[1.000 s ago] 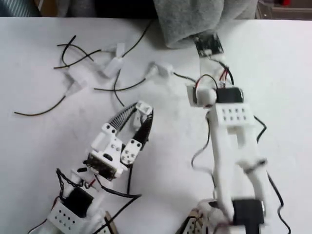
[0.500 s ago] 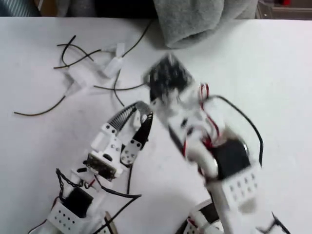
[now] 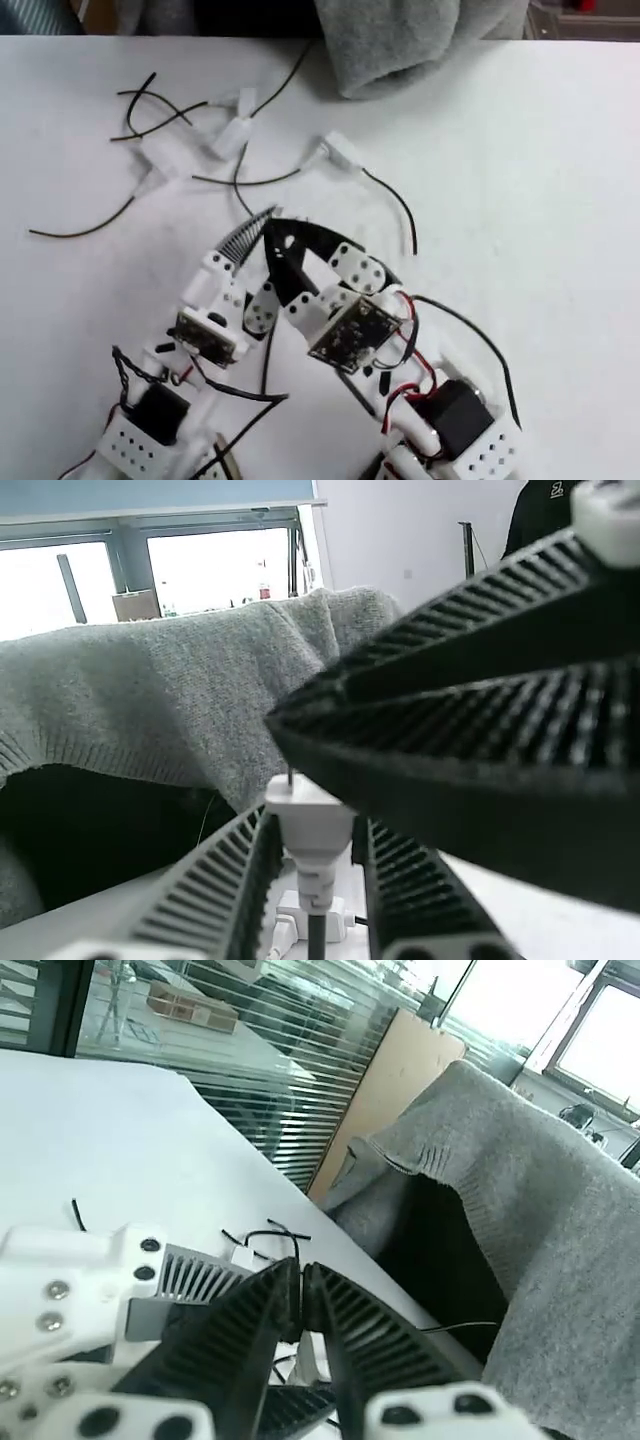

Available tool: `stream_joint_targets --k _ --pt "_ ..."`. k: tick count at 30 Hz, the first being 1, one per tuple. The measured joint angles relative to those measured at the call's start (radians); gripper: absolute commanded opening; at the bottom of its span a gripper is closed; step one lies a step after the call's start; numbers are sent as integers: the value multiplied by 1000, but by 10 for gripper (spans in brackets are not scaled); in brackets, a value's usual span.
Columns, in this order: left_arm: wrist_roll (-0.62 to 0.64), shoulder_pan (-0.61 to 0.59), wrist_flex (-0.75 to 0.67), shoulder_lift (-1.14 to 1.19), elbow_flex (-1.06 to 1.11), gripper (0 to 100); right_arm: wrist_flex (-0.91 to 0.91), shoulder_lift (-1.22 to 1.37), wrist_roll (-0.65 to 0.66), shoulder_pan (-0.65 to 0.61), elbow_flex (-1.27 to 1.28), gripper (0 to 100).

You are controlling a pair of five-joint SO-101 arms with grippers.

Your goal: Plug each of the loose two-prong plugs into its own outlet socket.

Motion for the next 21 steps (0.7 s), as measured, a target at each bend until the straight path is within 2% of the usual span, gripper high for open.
stream_joint_targets --k 6,10,17,21 --pt "0 -2 0 0 0 22 -117 83 0 3 28 19" --pt "5 -6 0 0 0 22 -203 201 46 26 26 19" --pt "2 -2 2 2 -2 22 -227 439 109 137 -112 19" --pt "2 0 3 2 -2 22 -229 483 132 196 -166 19"
